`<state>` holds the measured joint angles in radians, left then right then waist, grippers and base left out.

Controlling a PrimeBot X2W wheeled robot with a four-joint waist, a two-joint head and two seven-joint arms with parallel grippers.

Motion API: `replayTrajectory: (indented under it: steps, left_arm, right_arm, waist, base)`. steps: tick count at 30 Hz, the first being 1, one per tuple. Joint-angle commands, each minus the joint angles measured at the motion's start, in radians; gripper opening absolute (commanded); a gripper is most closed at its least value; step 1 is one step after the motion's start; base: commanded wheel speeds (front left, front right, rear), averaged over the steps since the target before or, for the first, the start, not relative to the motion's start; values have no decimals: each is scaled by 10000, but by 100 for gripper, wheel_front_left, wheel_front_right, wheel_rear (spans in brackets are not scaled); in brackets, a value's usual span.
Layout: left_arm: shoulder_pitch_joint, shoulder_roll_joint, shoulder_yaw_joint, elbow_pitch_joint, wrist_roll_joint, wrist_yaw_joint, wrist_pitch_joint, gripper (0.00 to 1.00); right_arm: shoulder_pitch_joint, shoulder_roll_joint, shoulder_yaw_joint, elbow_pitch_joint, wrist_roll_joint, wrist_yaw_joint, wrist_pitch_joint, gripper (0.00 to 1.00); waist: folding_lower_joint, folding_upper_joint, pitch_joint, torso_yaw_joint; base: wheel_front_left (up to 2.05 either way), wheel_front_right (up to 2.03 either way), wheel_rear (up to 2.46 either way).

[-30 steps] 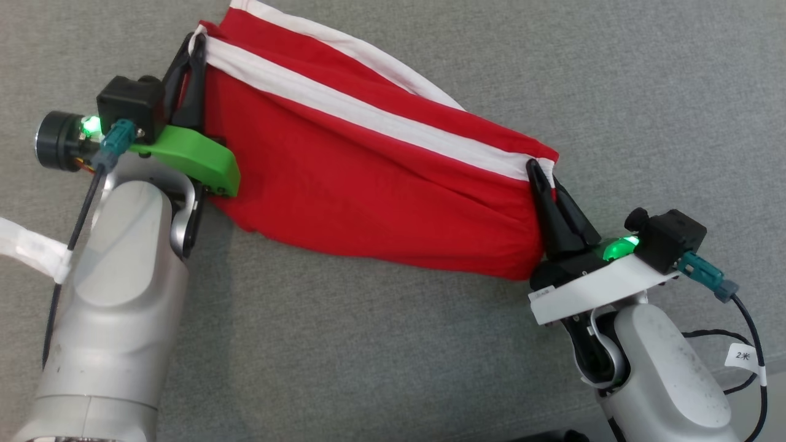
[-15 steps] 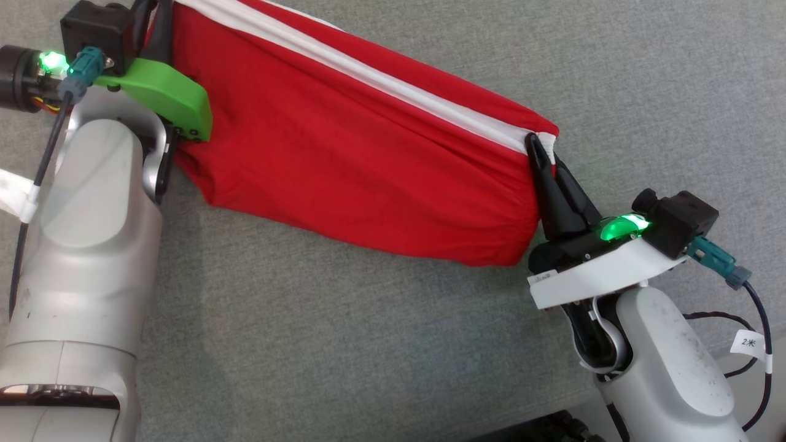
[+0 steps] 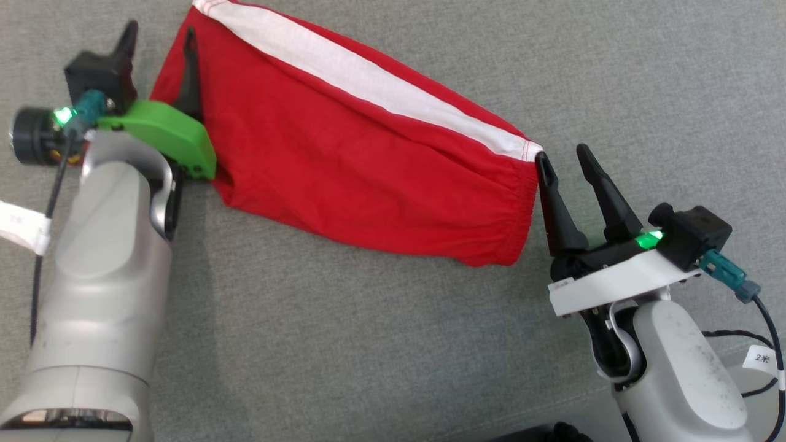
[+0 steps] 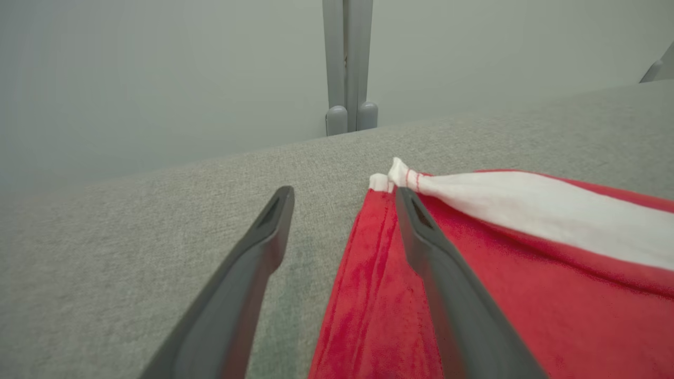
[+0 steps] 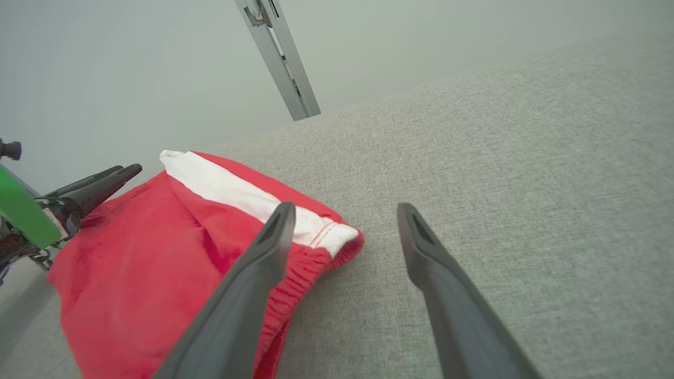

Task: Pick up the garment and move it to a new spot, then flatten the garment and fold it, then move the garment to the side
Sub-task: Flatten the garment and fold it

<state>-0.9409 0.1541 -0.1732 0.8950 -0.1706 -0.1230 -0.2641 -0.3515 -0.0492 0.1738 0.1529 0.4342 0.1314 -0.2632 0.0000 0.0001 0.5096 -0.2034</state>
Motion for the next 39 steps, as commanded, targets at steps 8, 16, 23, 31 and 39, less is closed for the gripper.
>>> replayTrajectory:
  steps: [8,16,23,31,39]
  left_arm:
    - [617,-312,-528,1729,-583,-86,251,73]
    - [911,-473,-1297,2455,-1553,-84,637,0]
    - [1849,-458,-1111,2460,-2108,-84,69,0]
    - [3985,-617,-532,1050,-2370,245,-10,0]
    - [5999,-907,296,-1116,-2305,750,-10,25]
  right_arm:
    - [537,-34,-366,319,-373,-14,-22,100]
    - [726,-32,-538,638,-722,-14,-22,100]
    - [1283,-37,-813,1054,-1167,-14,-22,100]
    - [1921,-32,-950,1441,-1503,-14,-22,100]
    - [1849,-35,-704,1568,-1788,-14,-22,100]
  waist:
    - [0,-1,-738,305]
    - [0,-1,-1438,503]
    - [0,-1,-2598,1013]
    - [0,-1,-3454,1698]
    - [0,-1,-3464,2191]
  base:
    - [0,0,0]
    - [0,0,0]
    - [0,0,0]
    - [0,0,0]
    - [0,0,0]
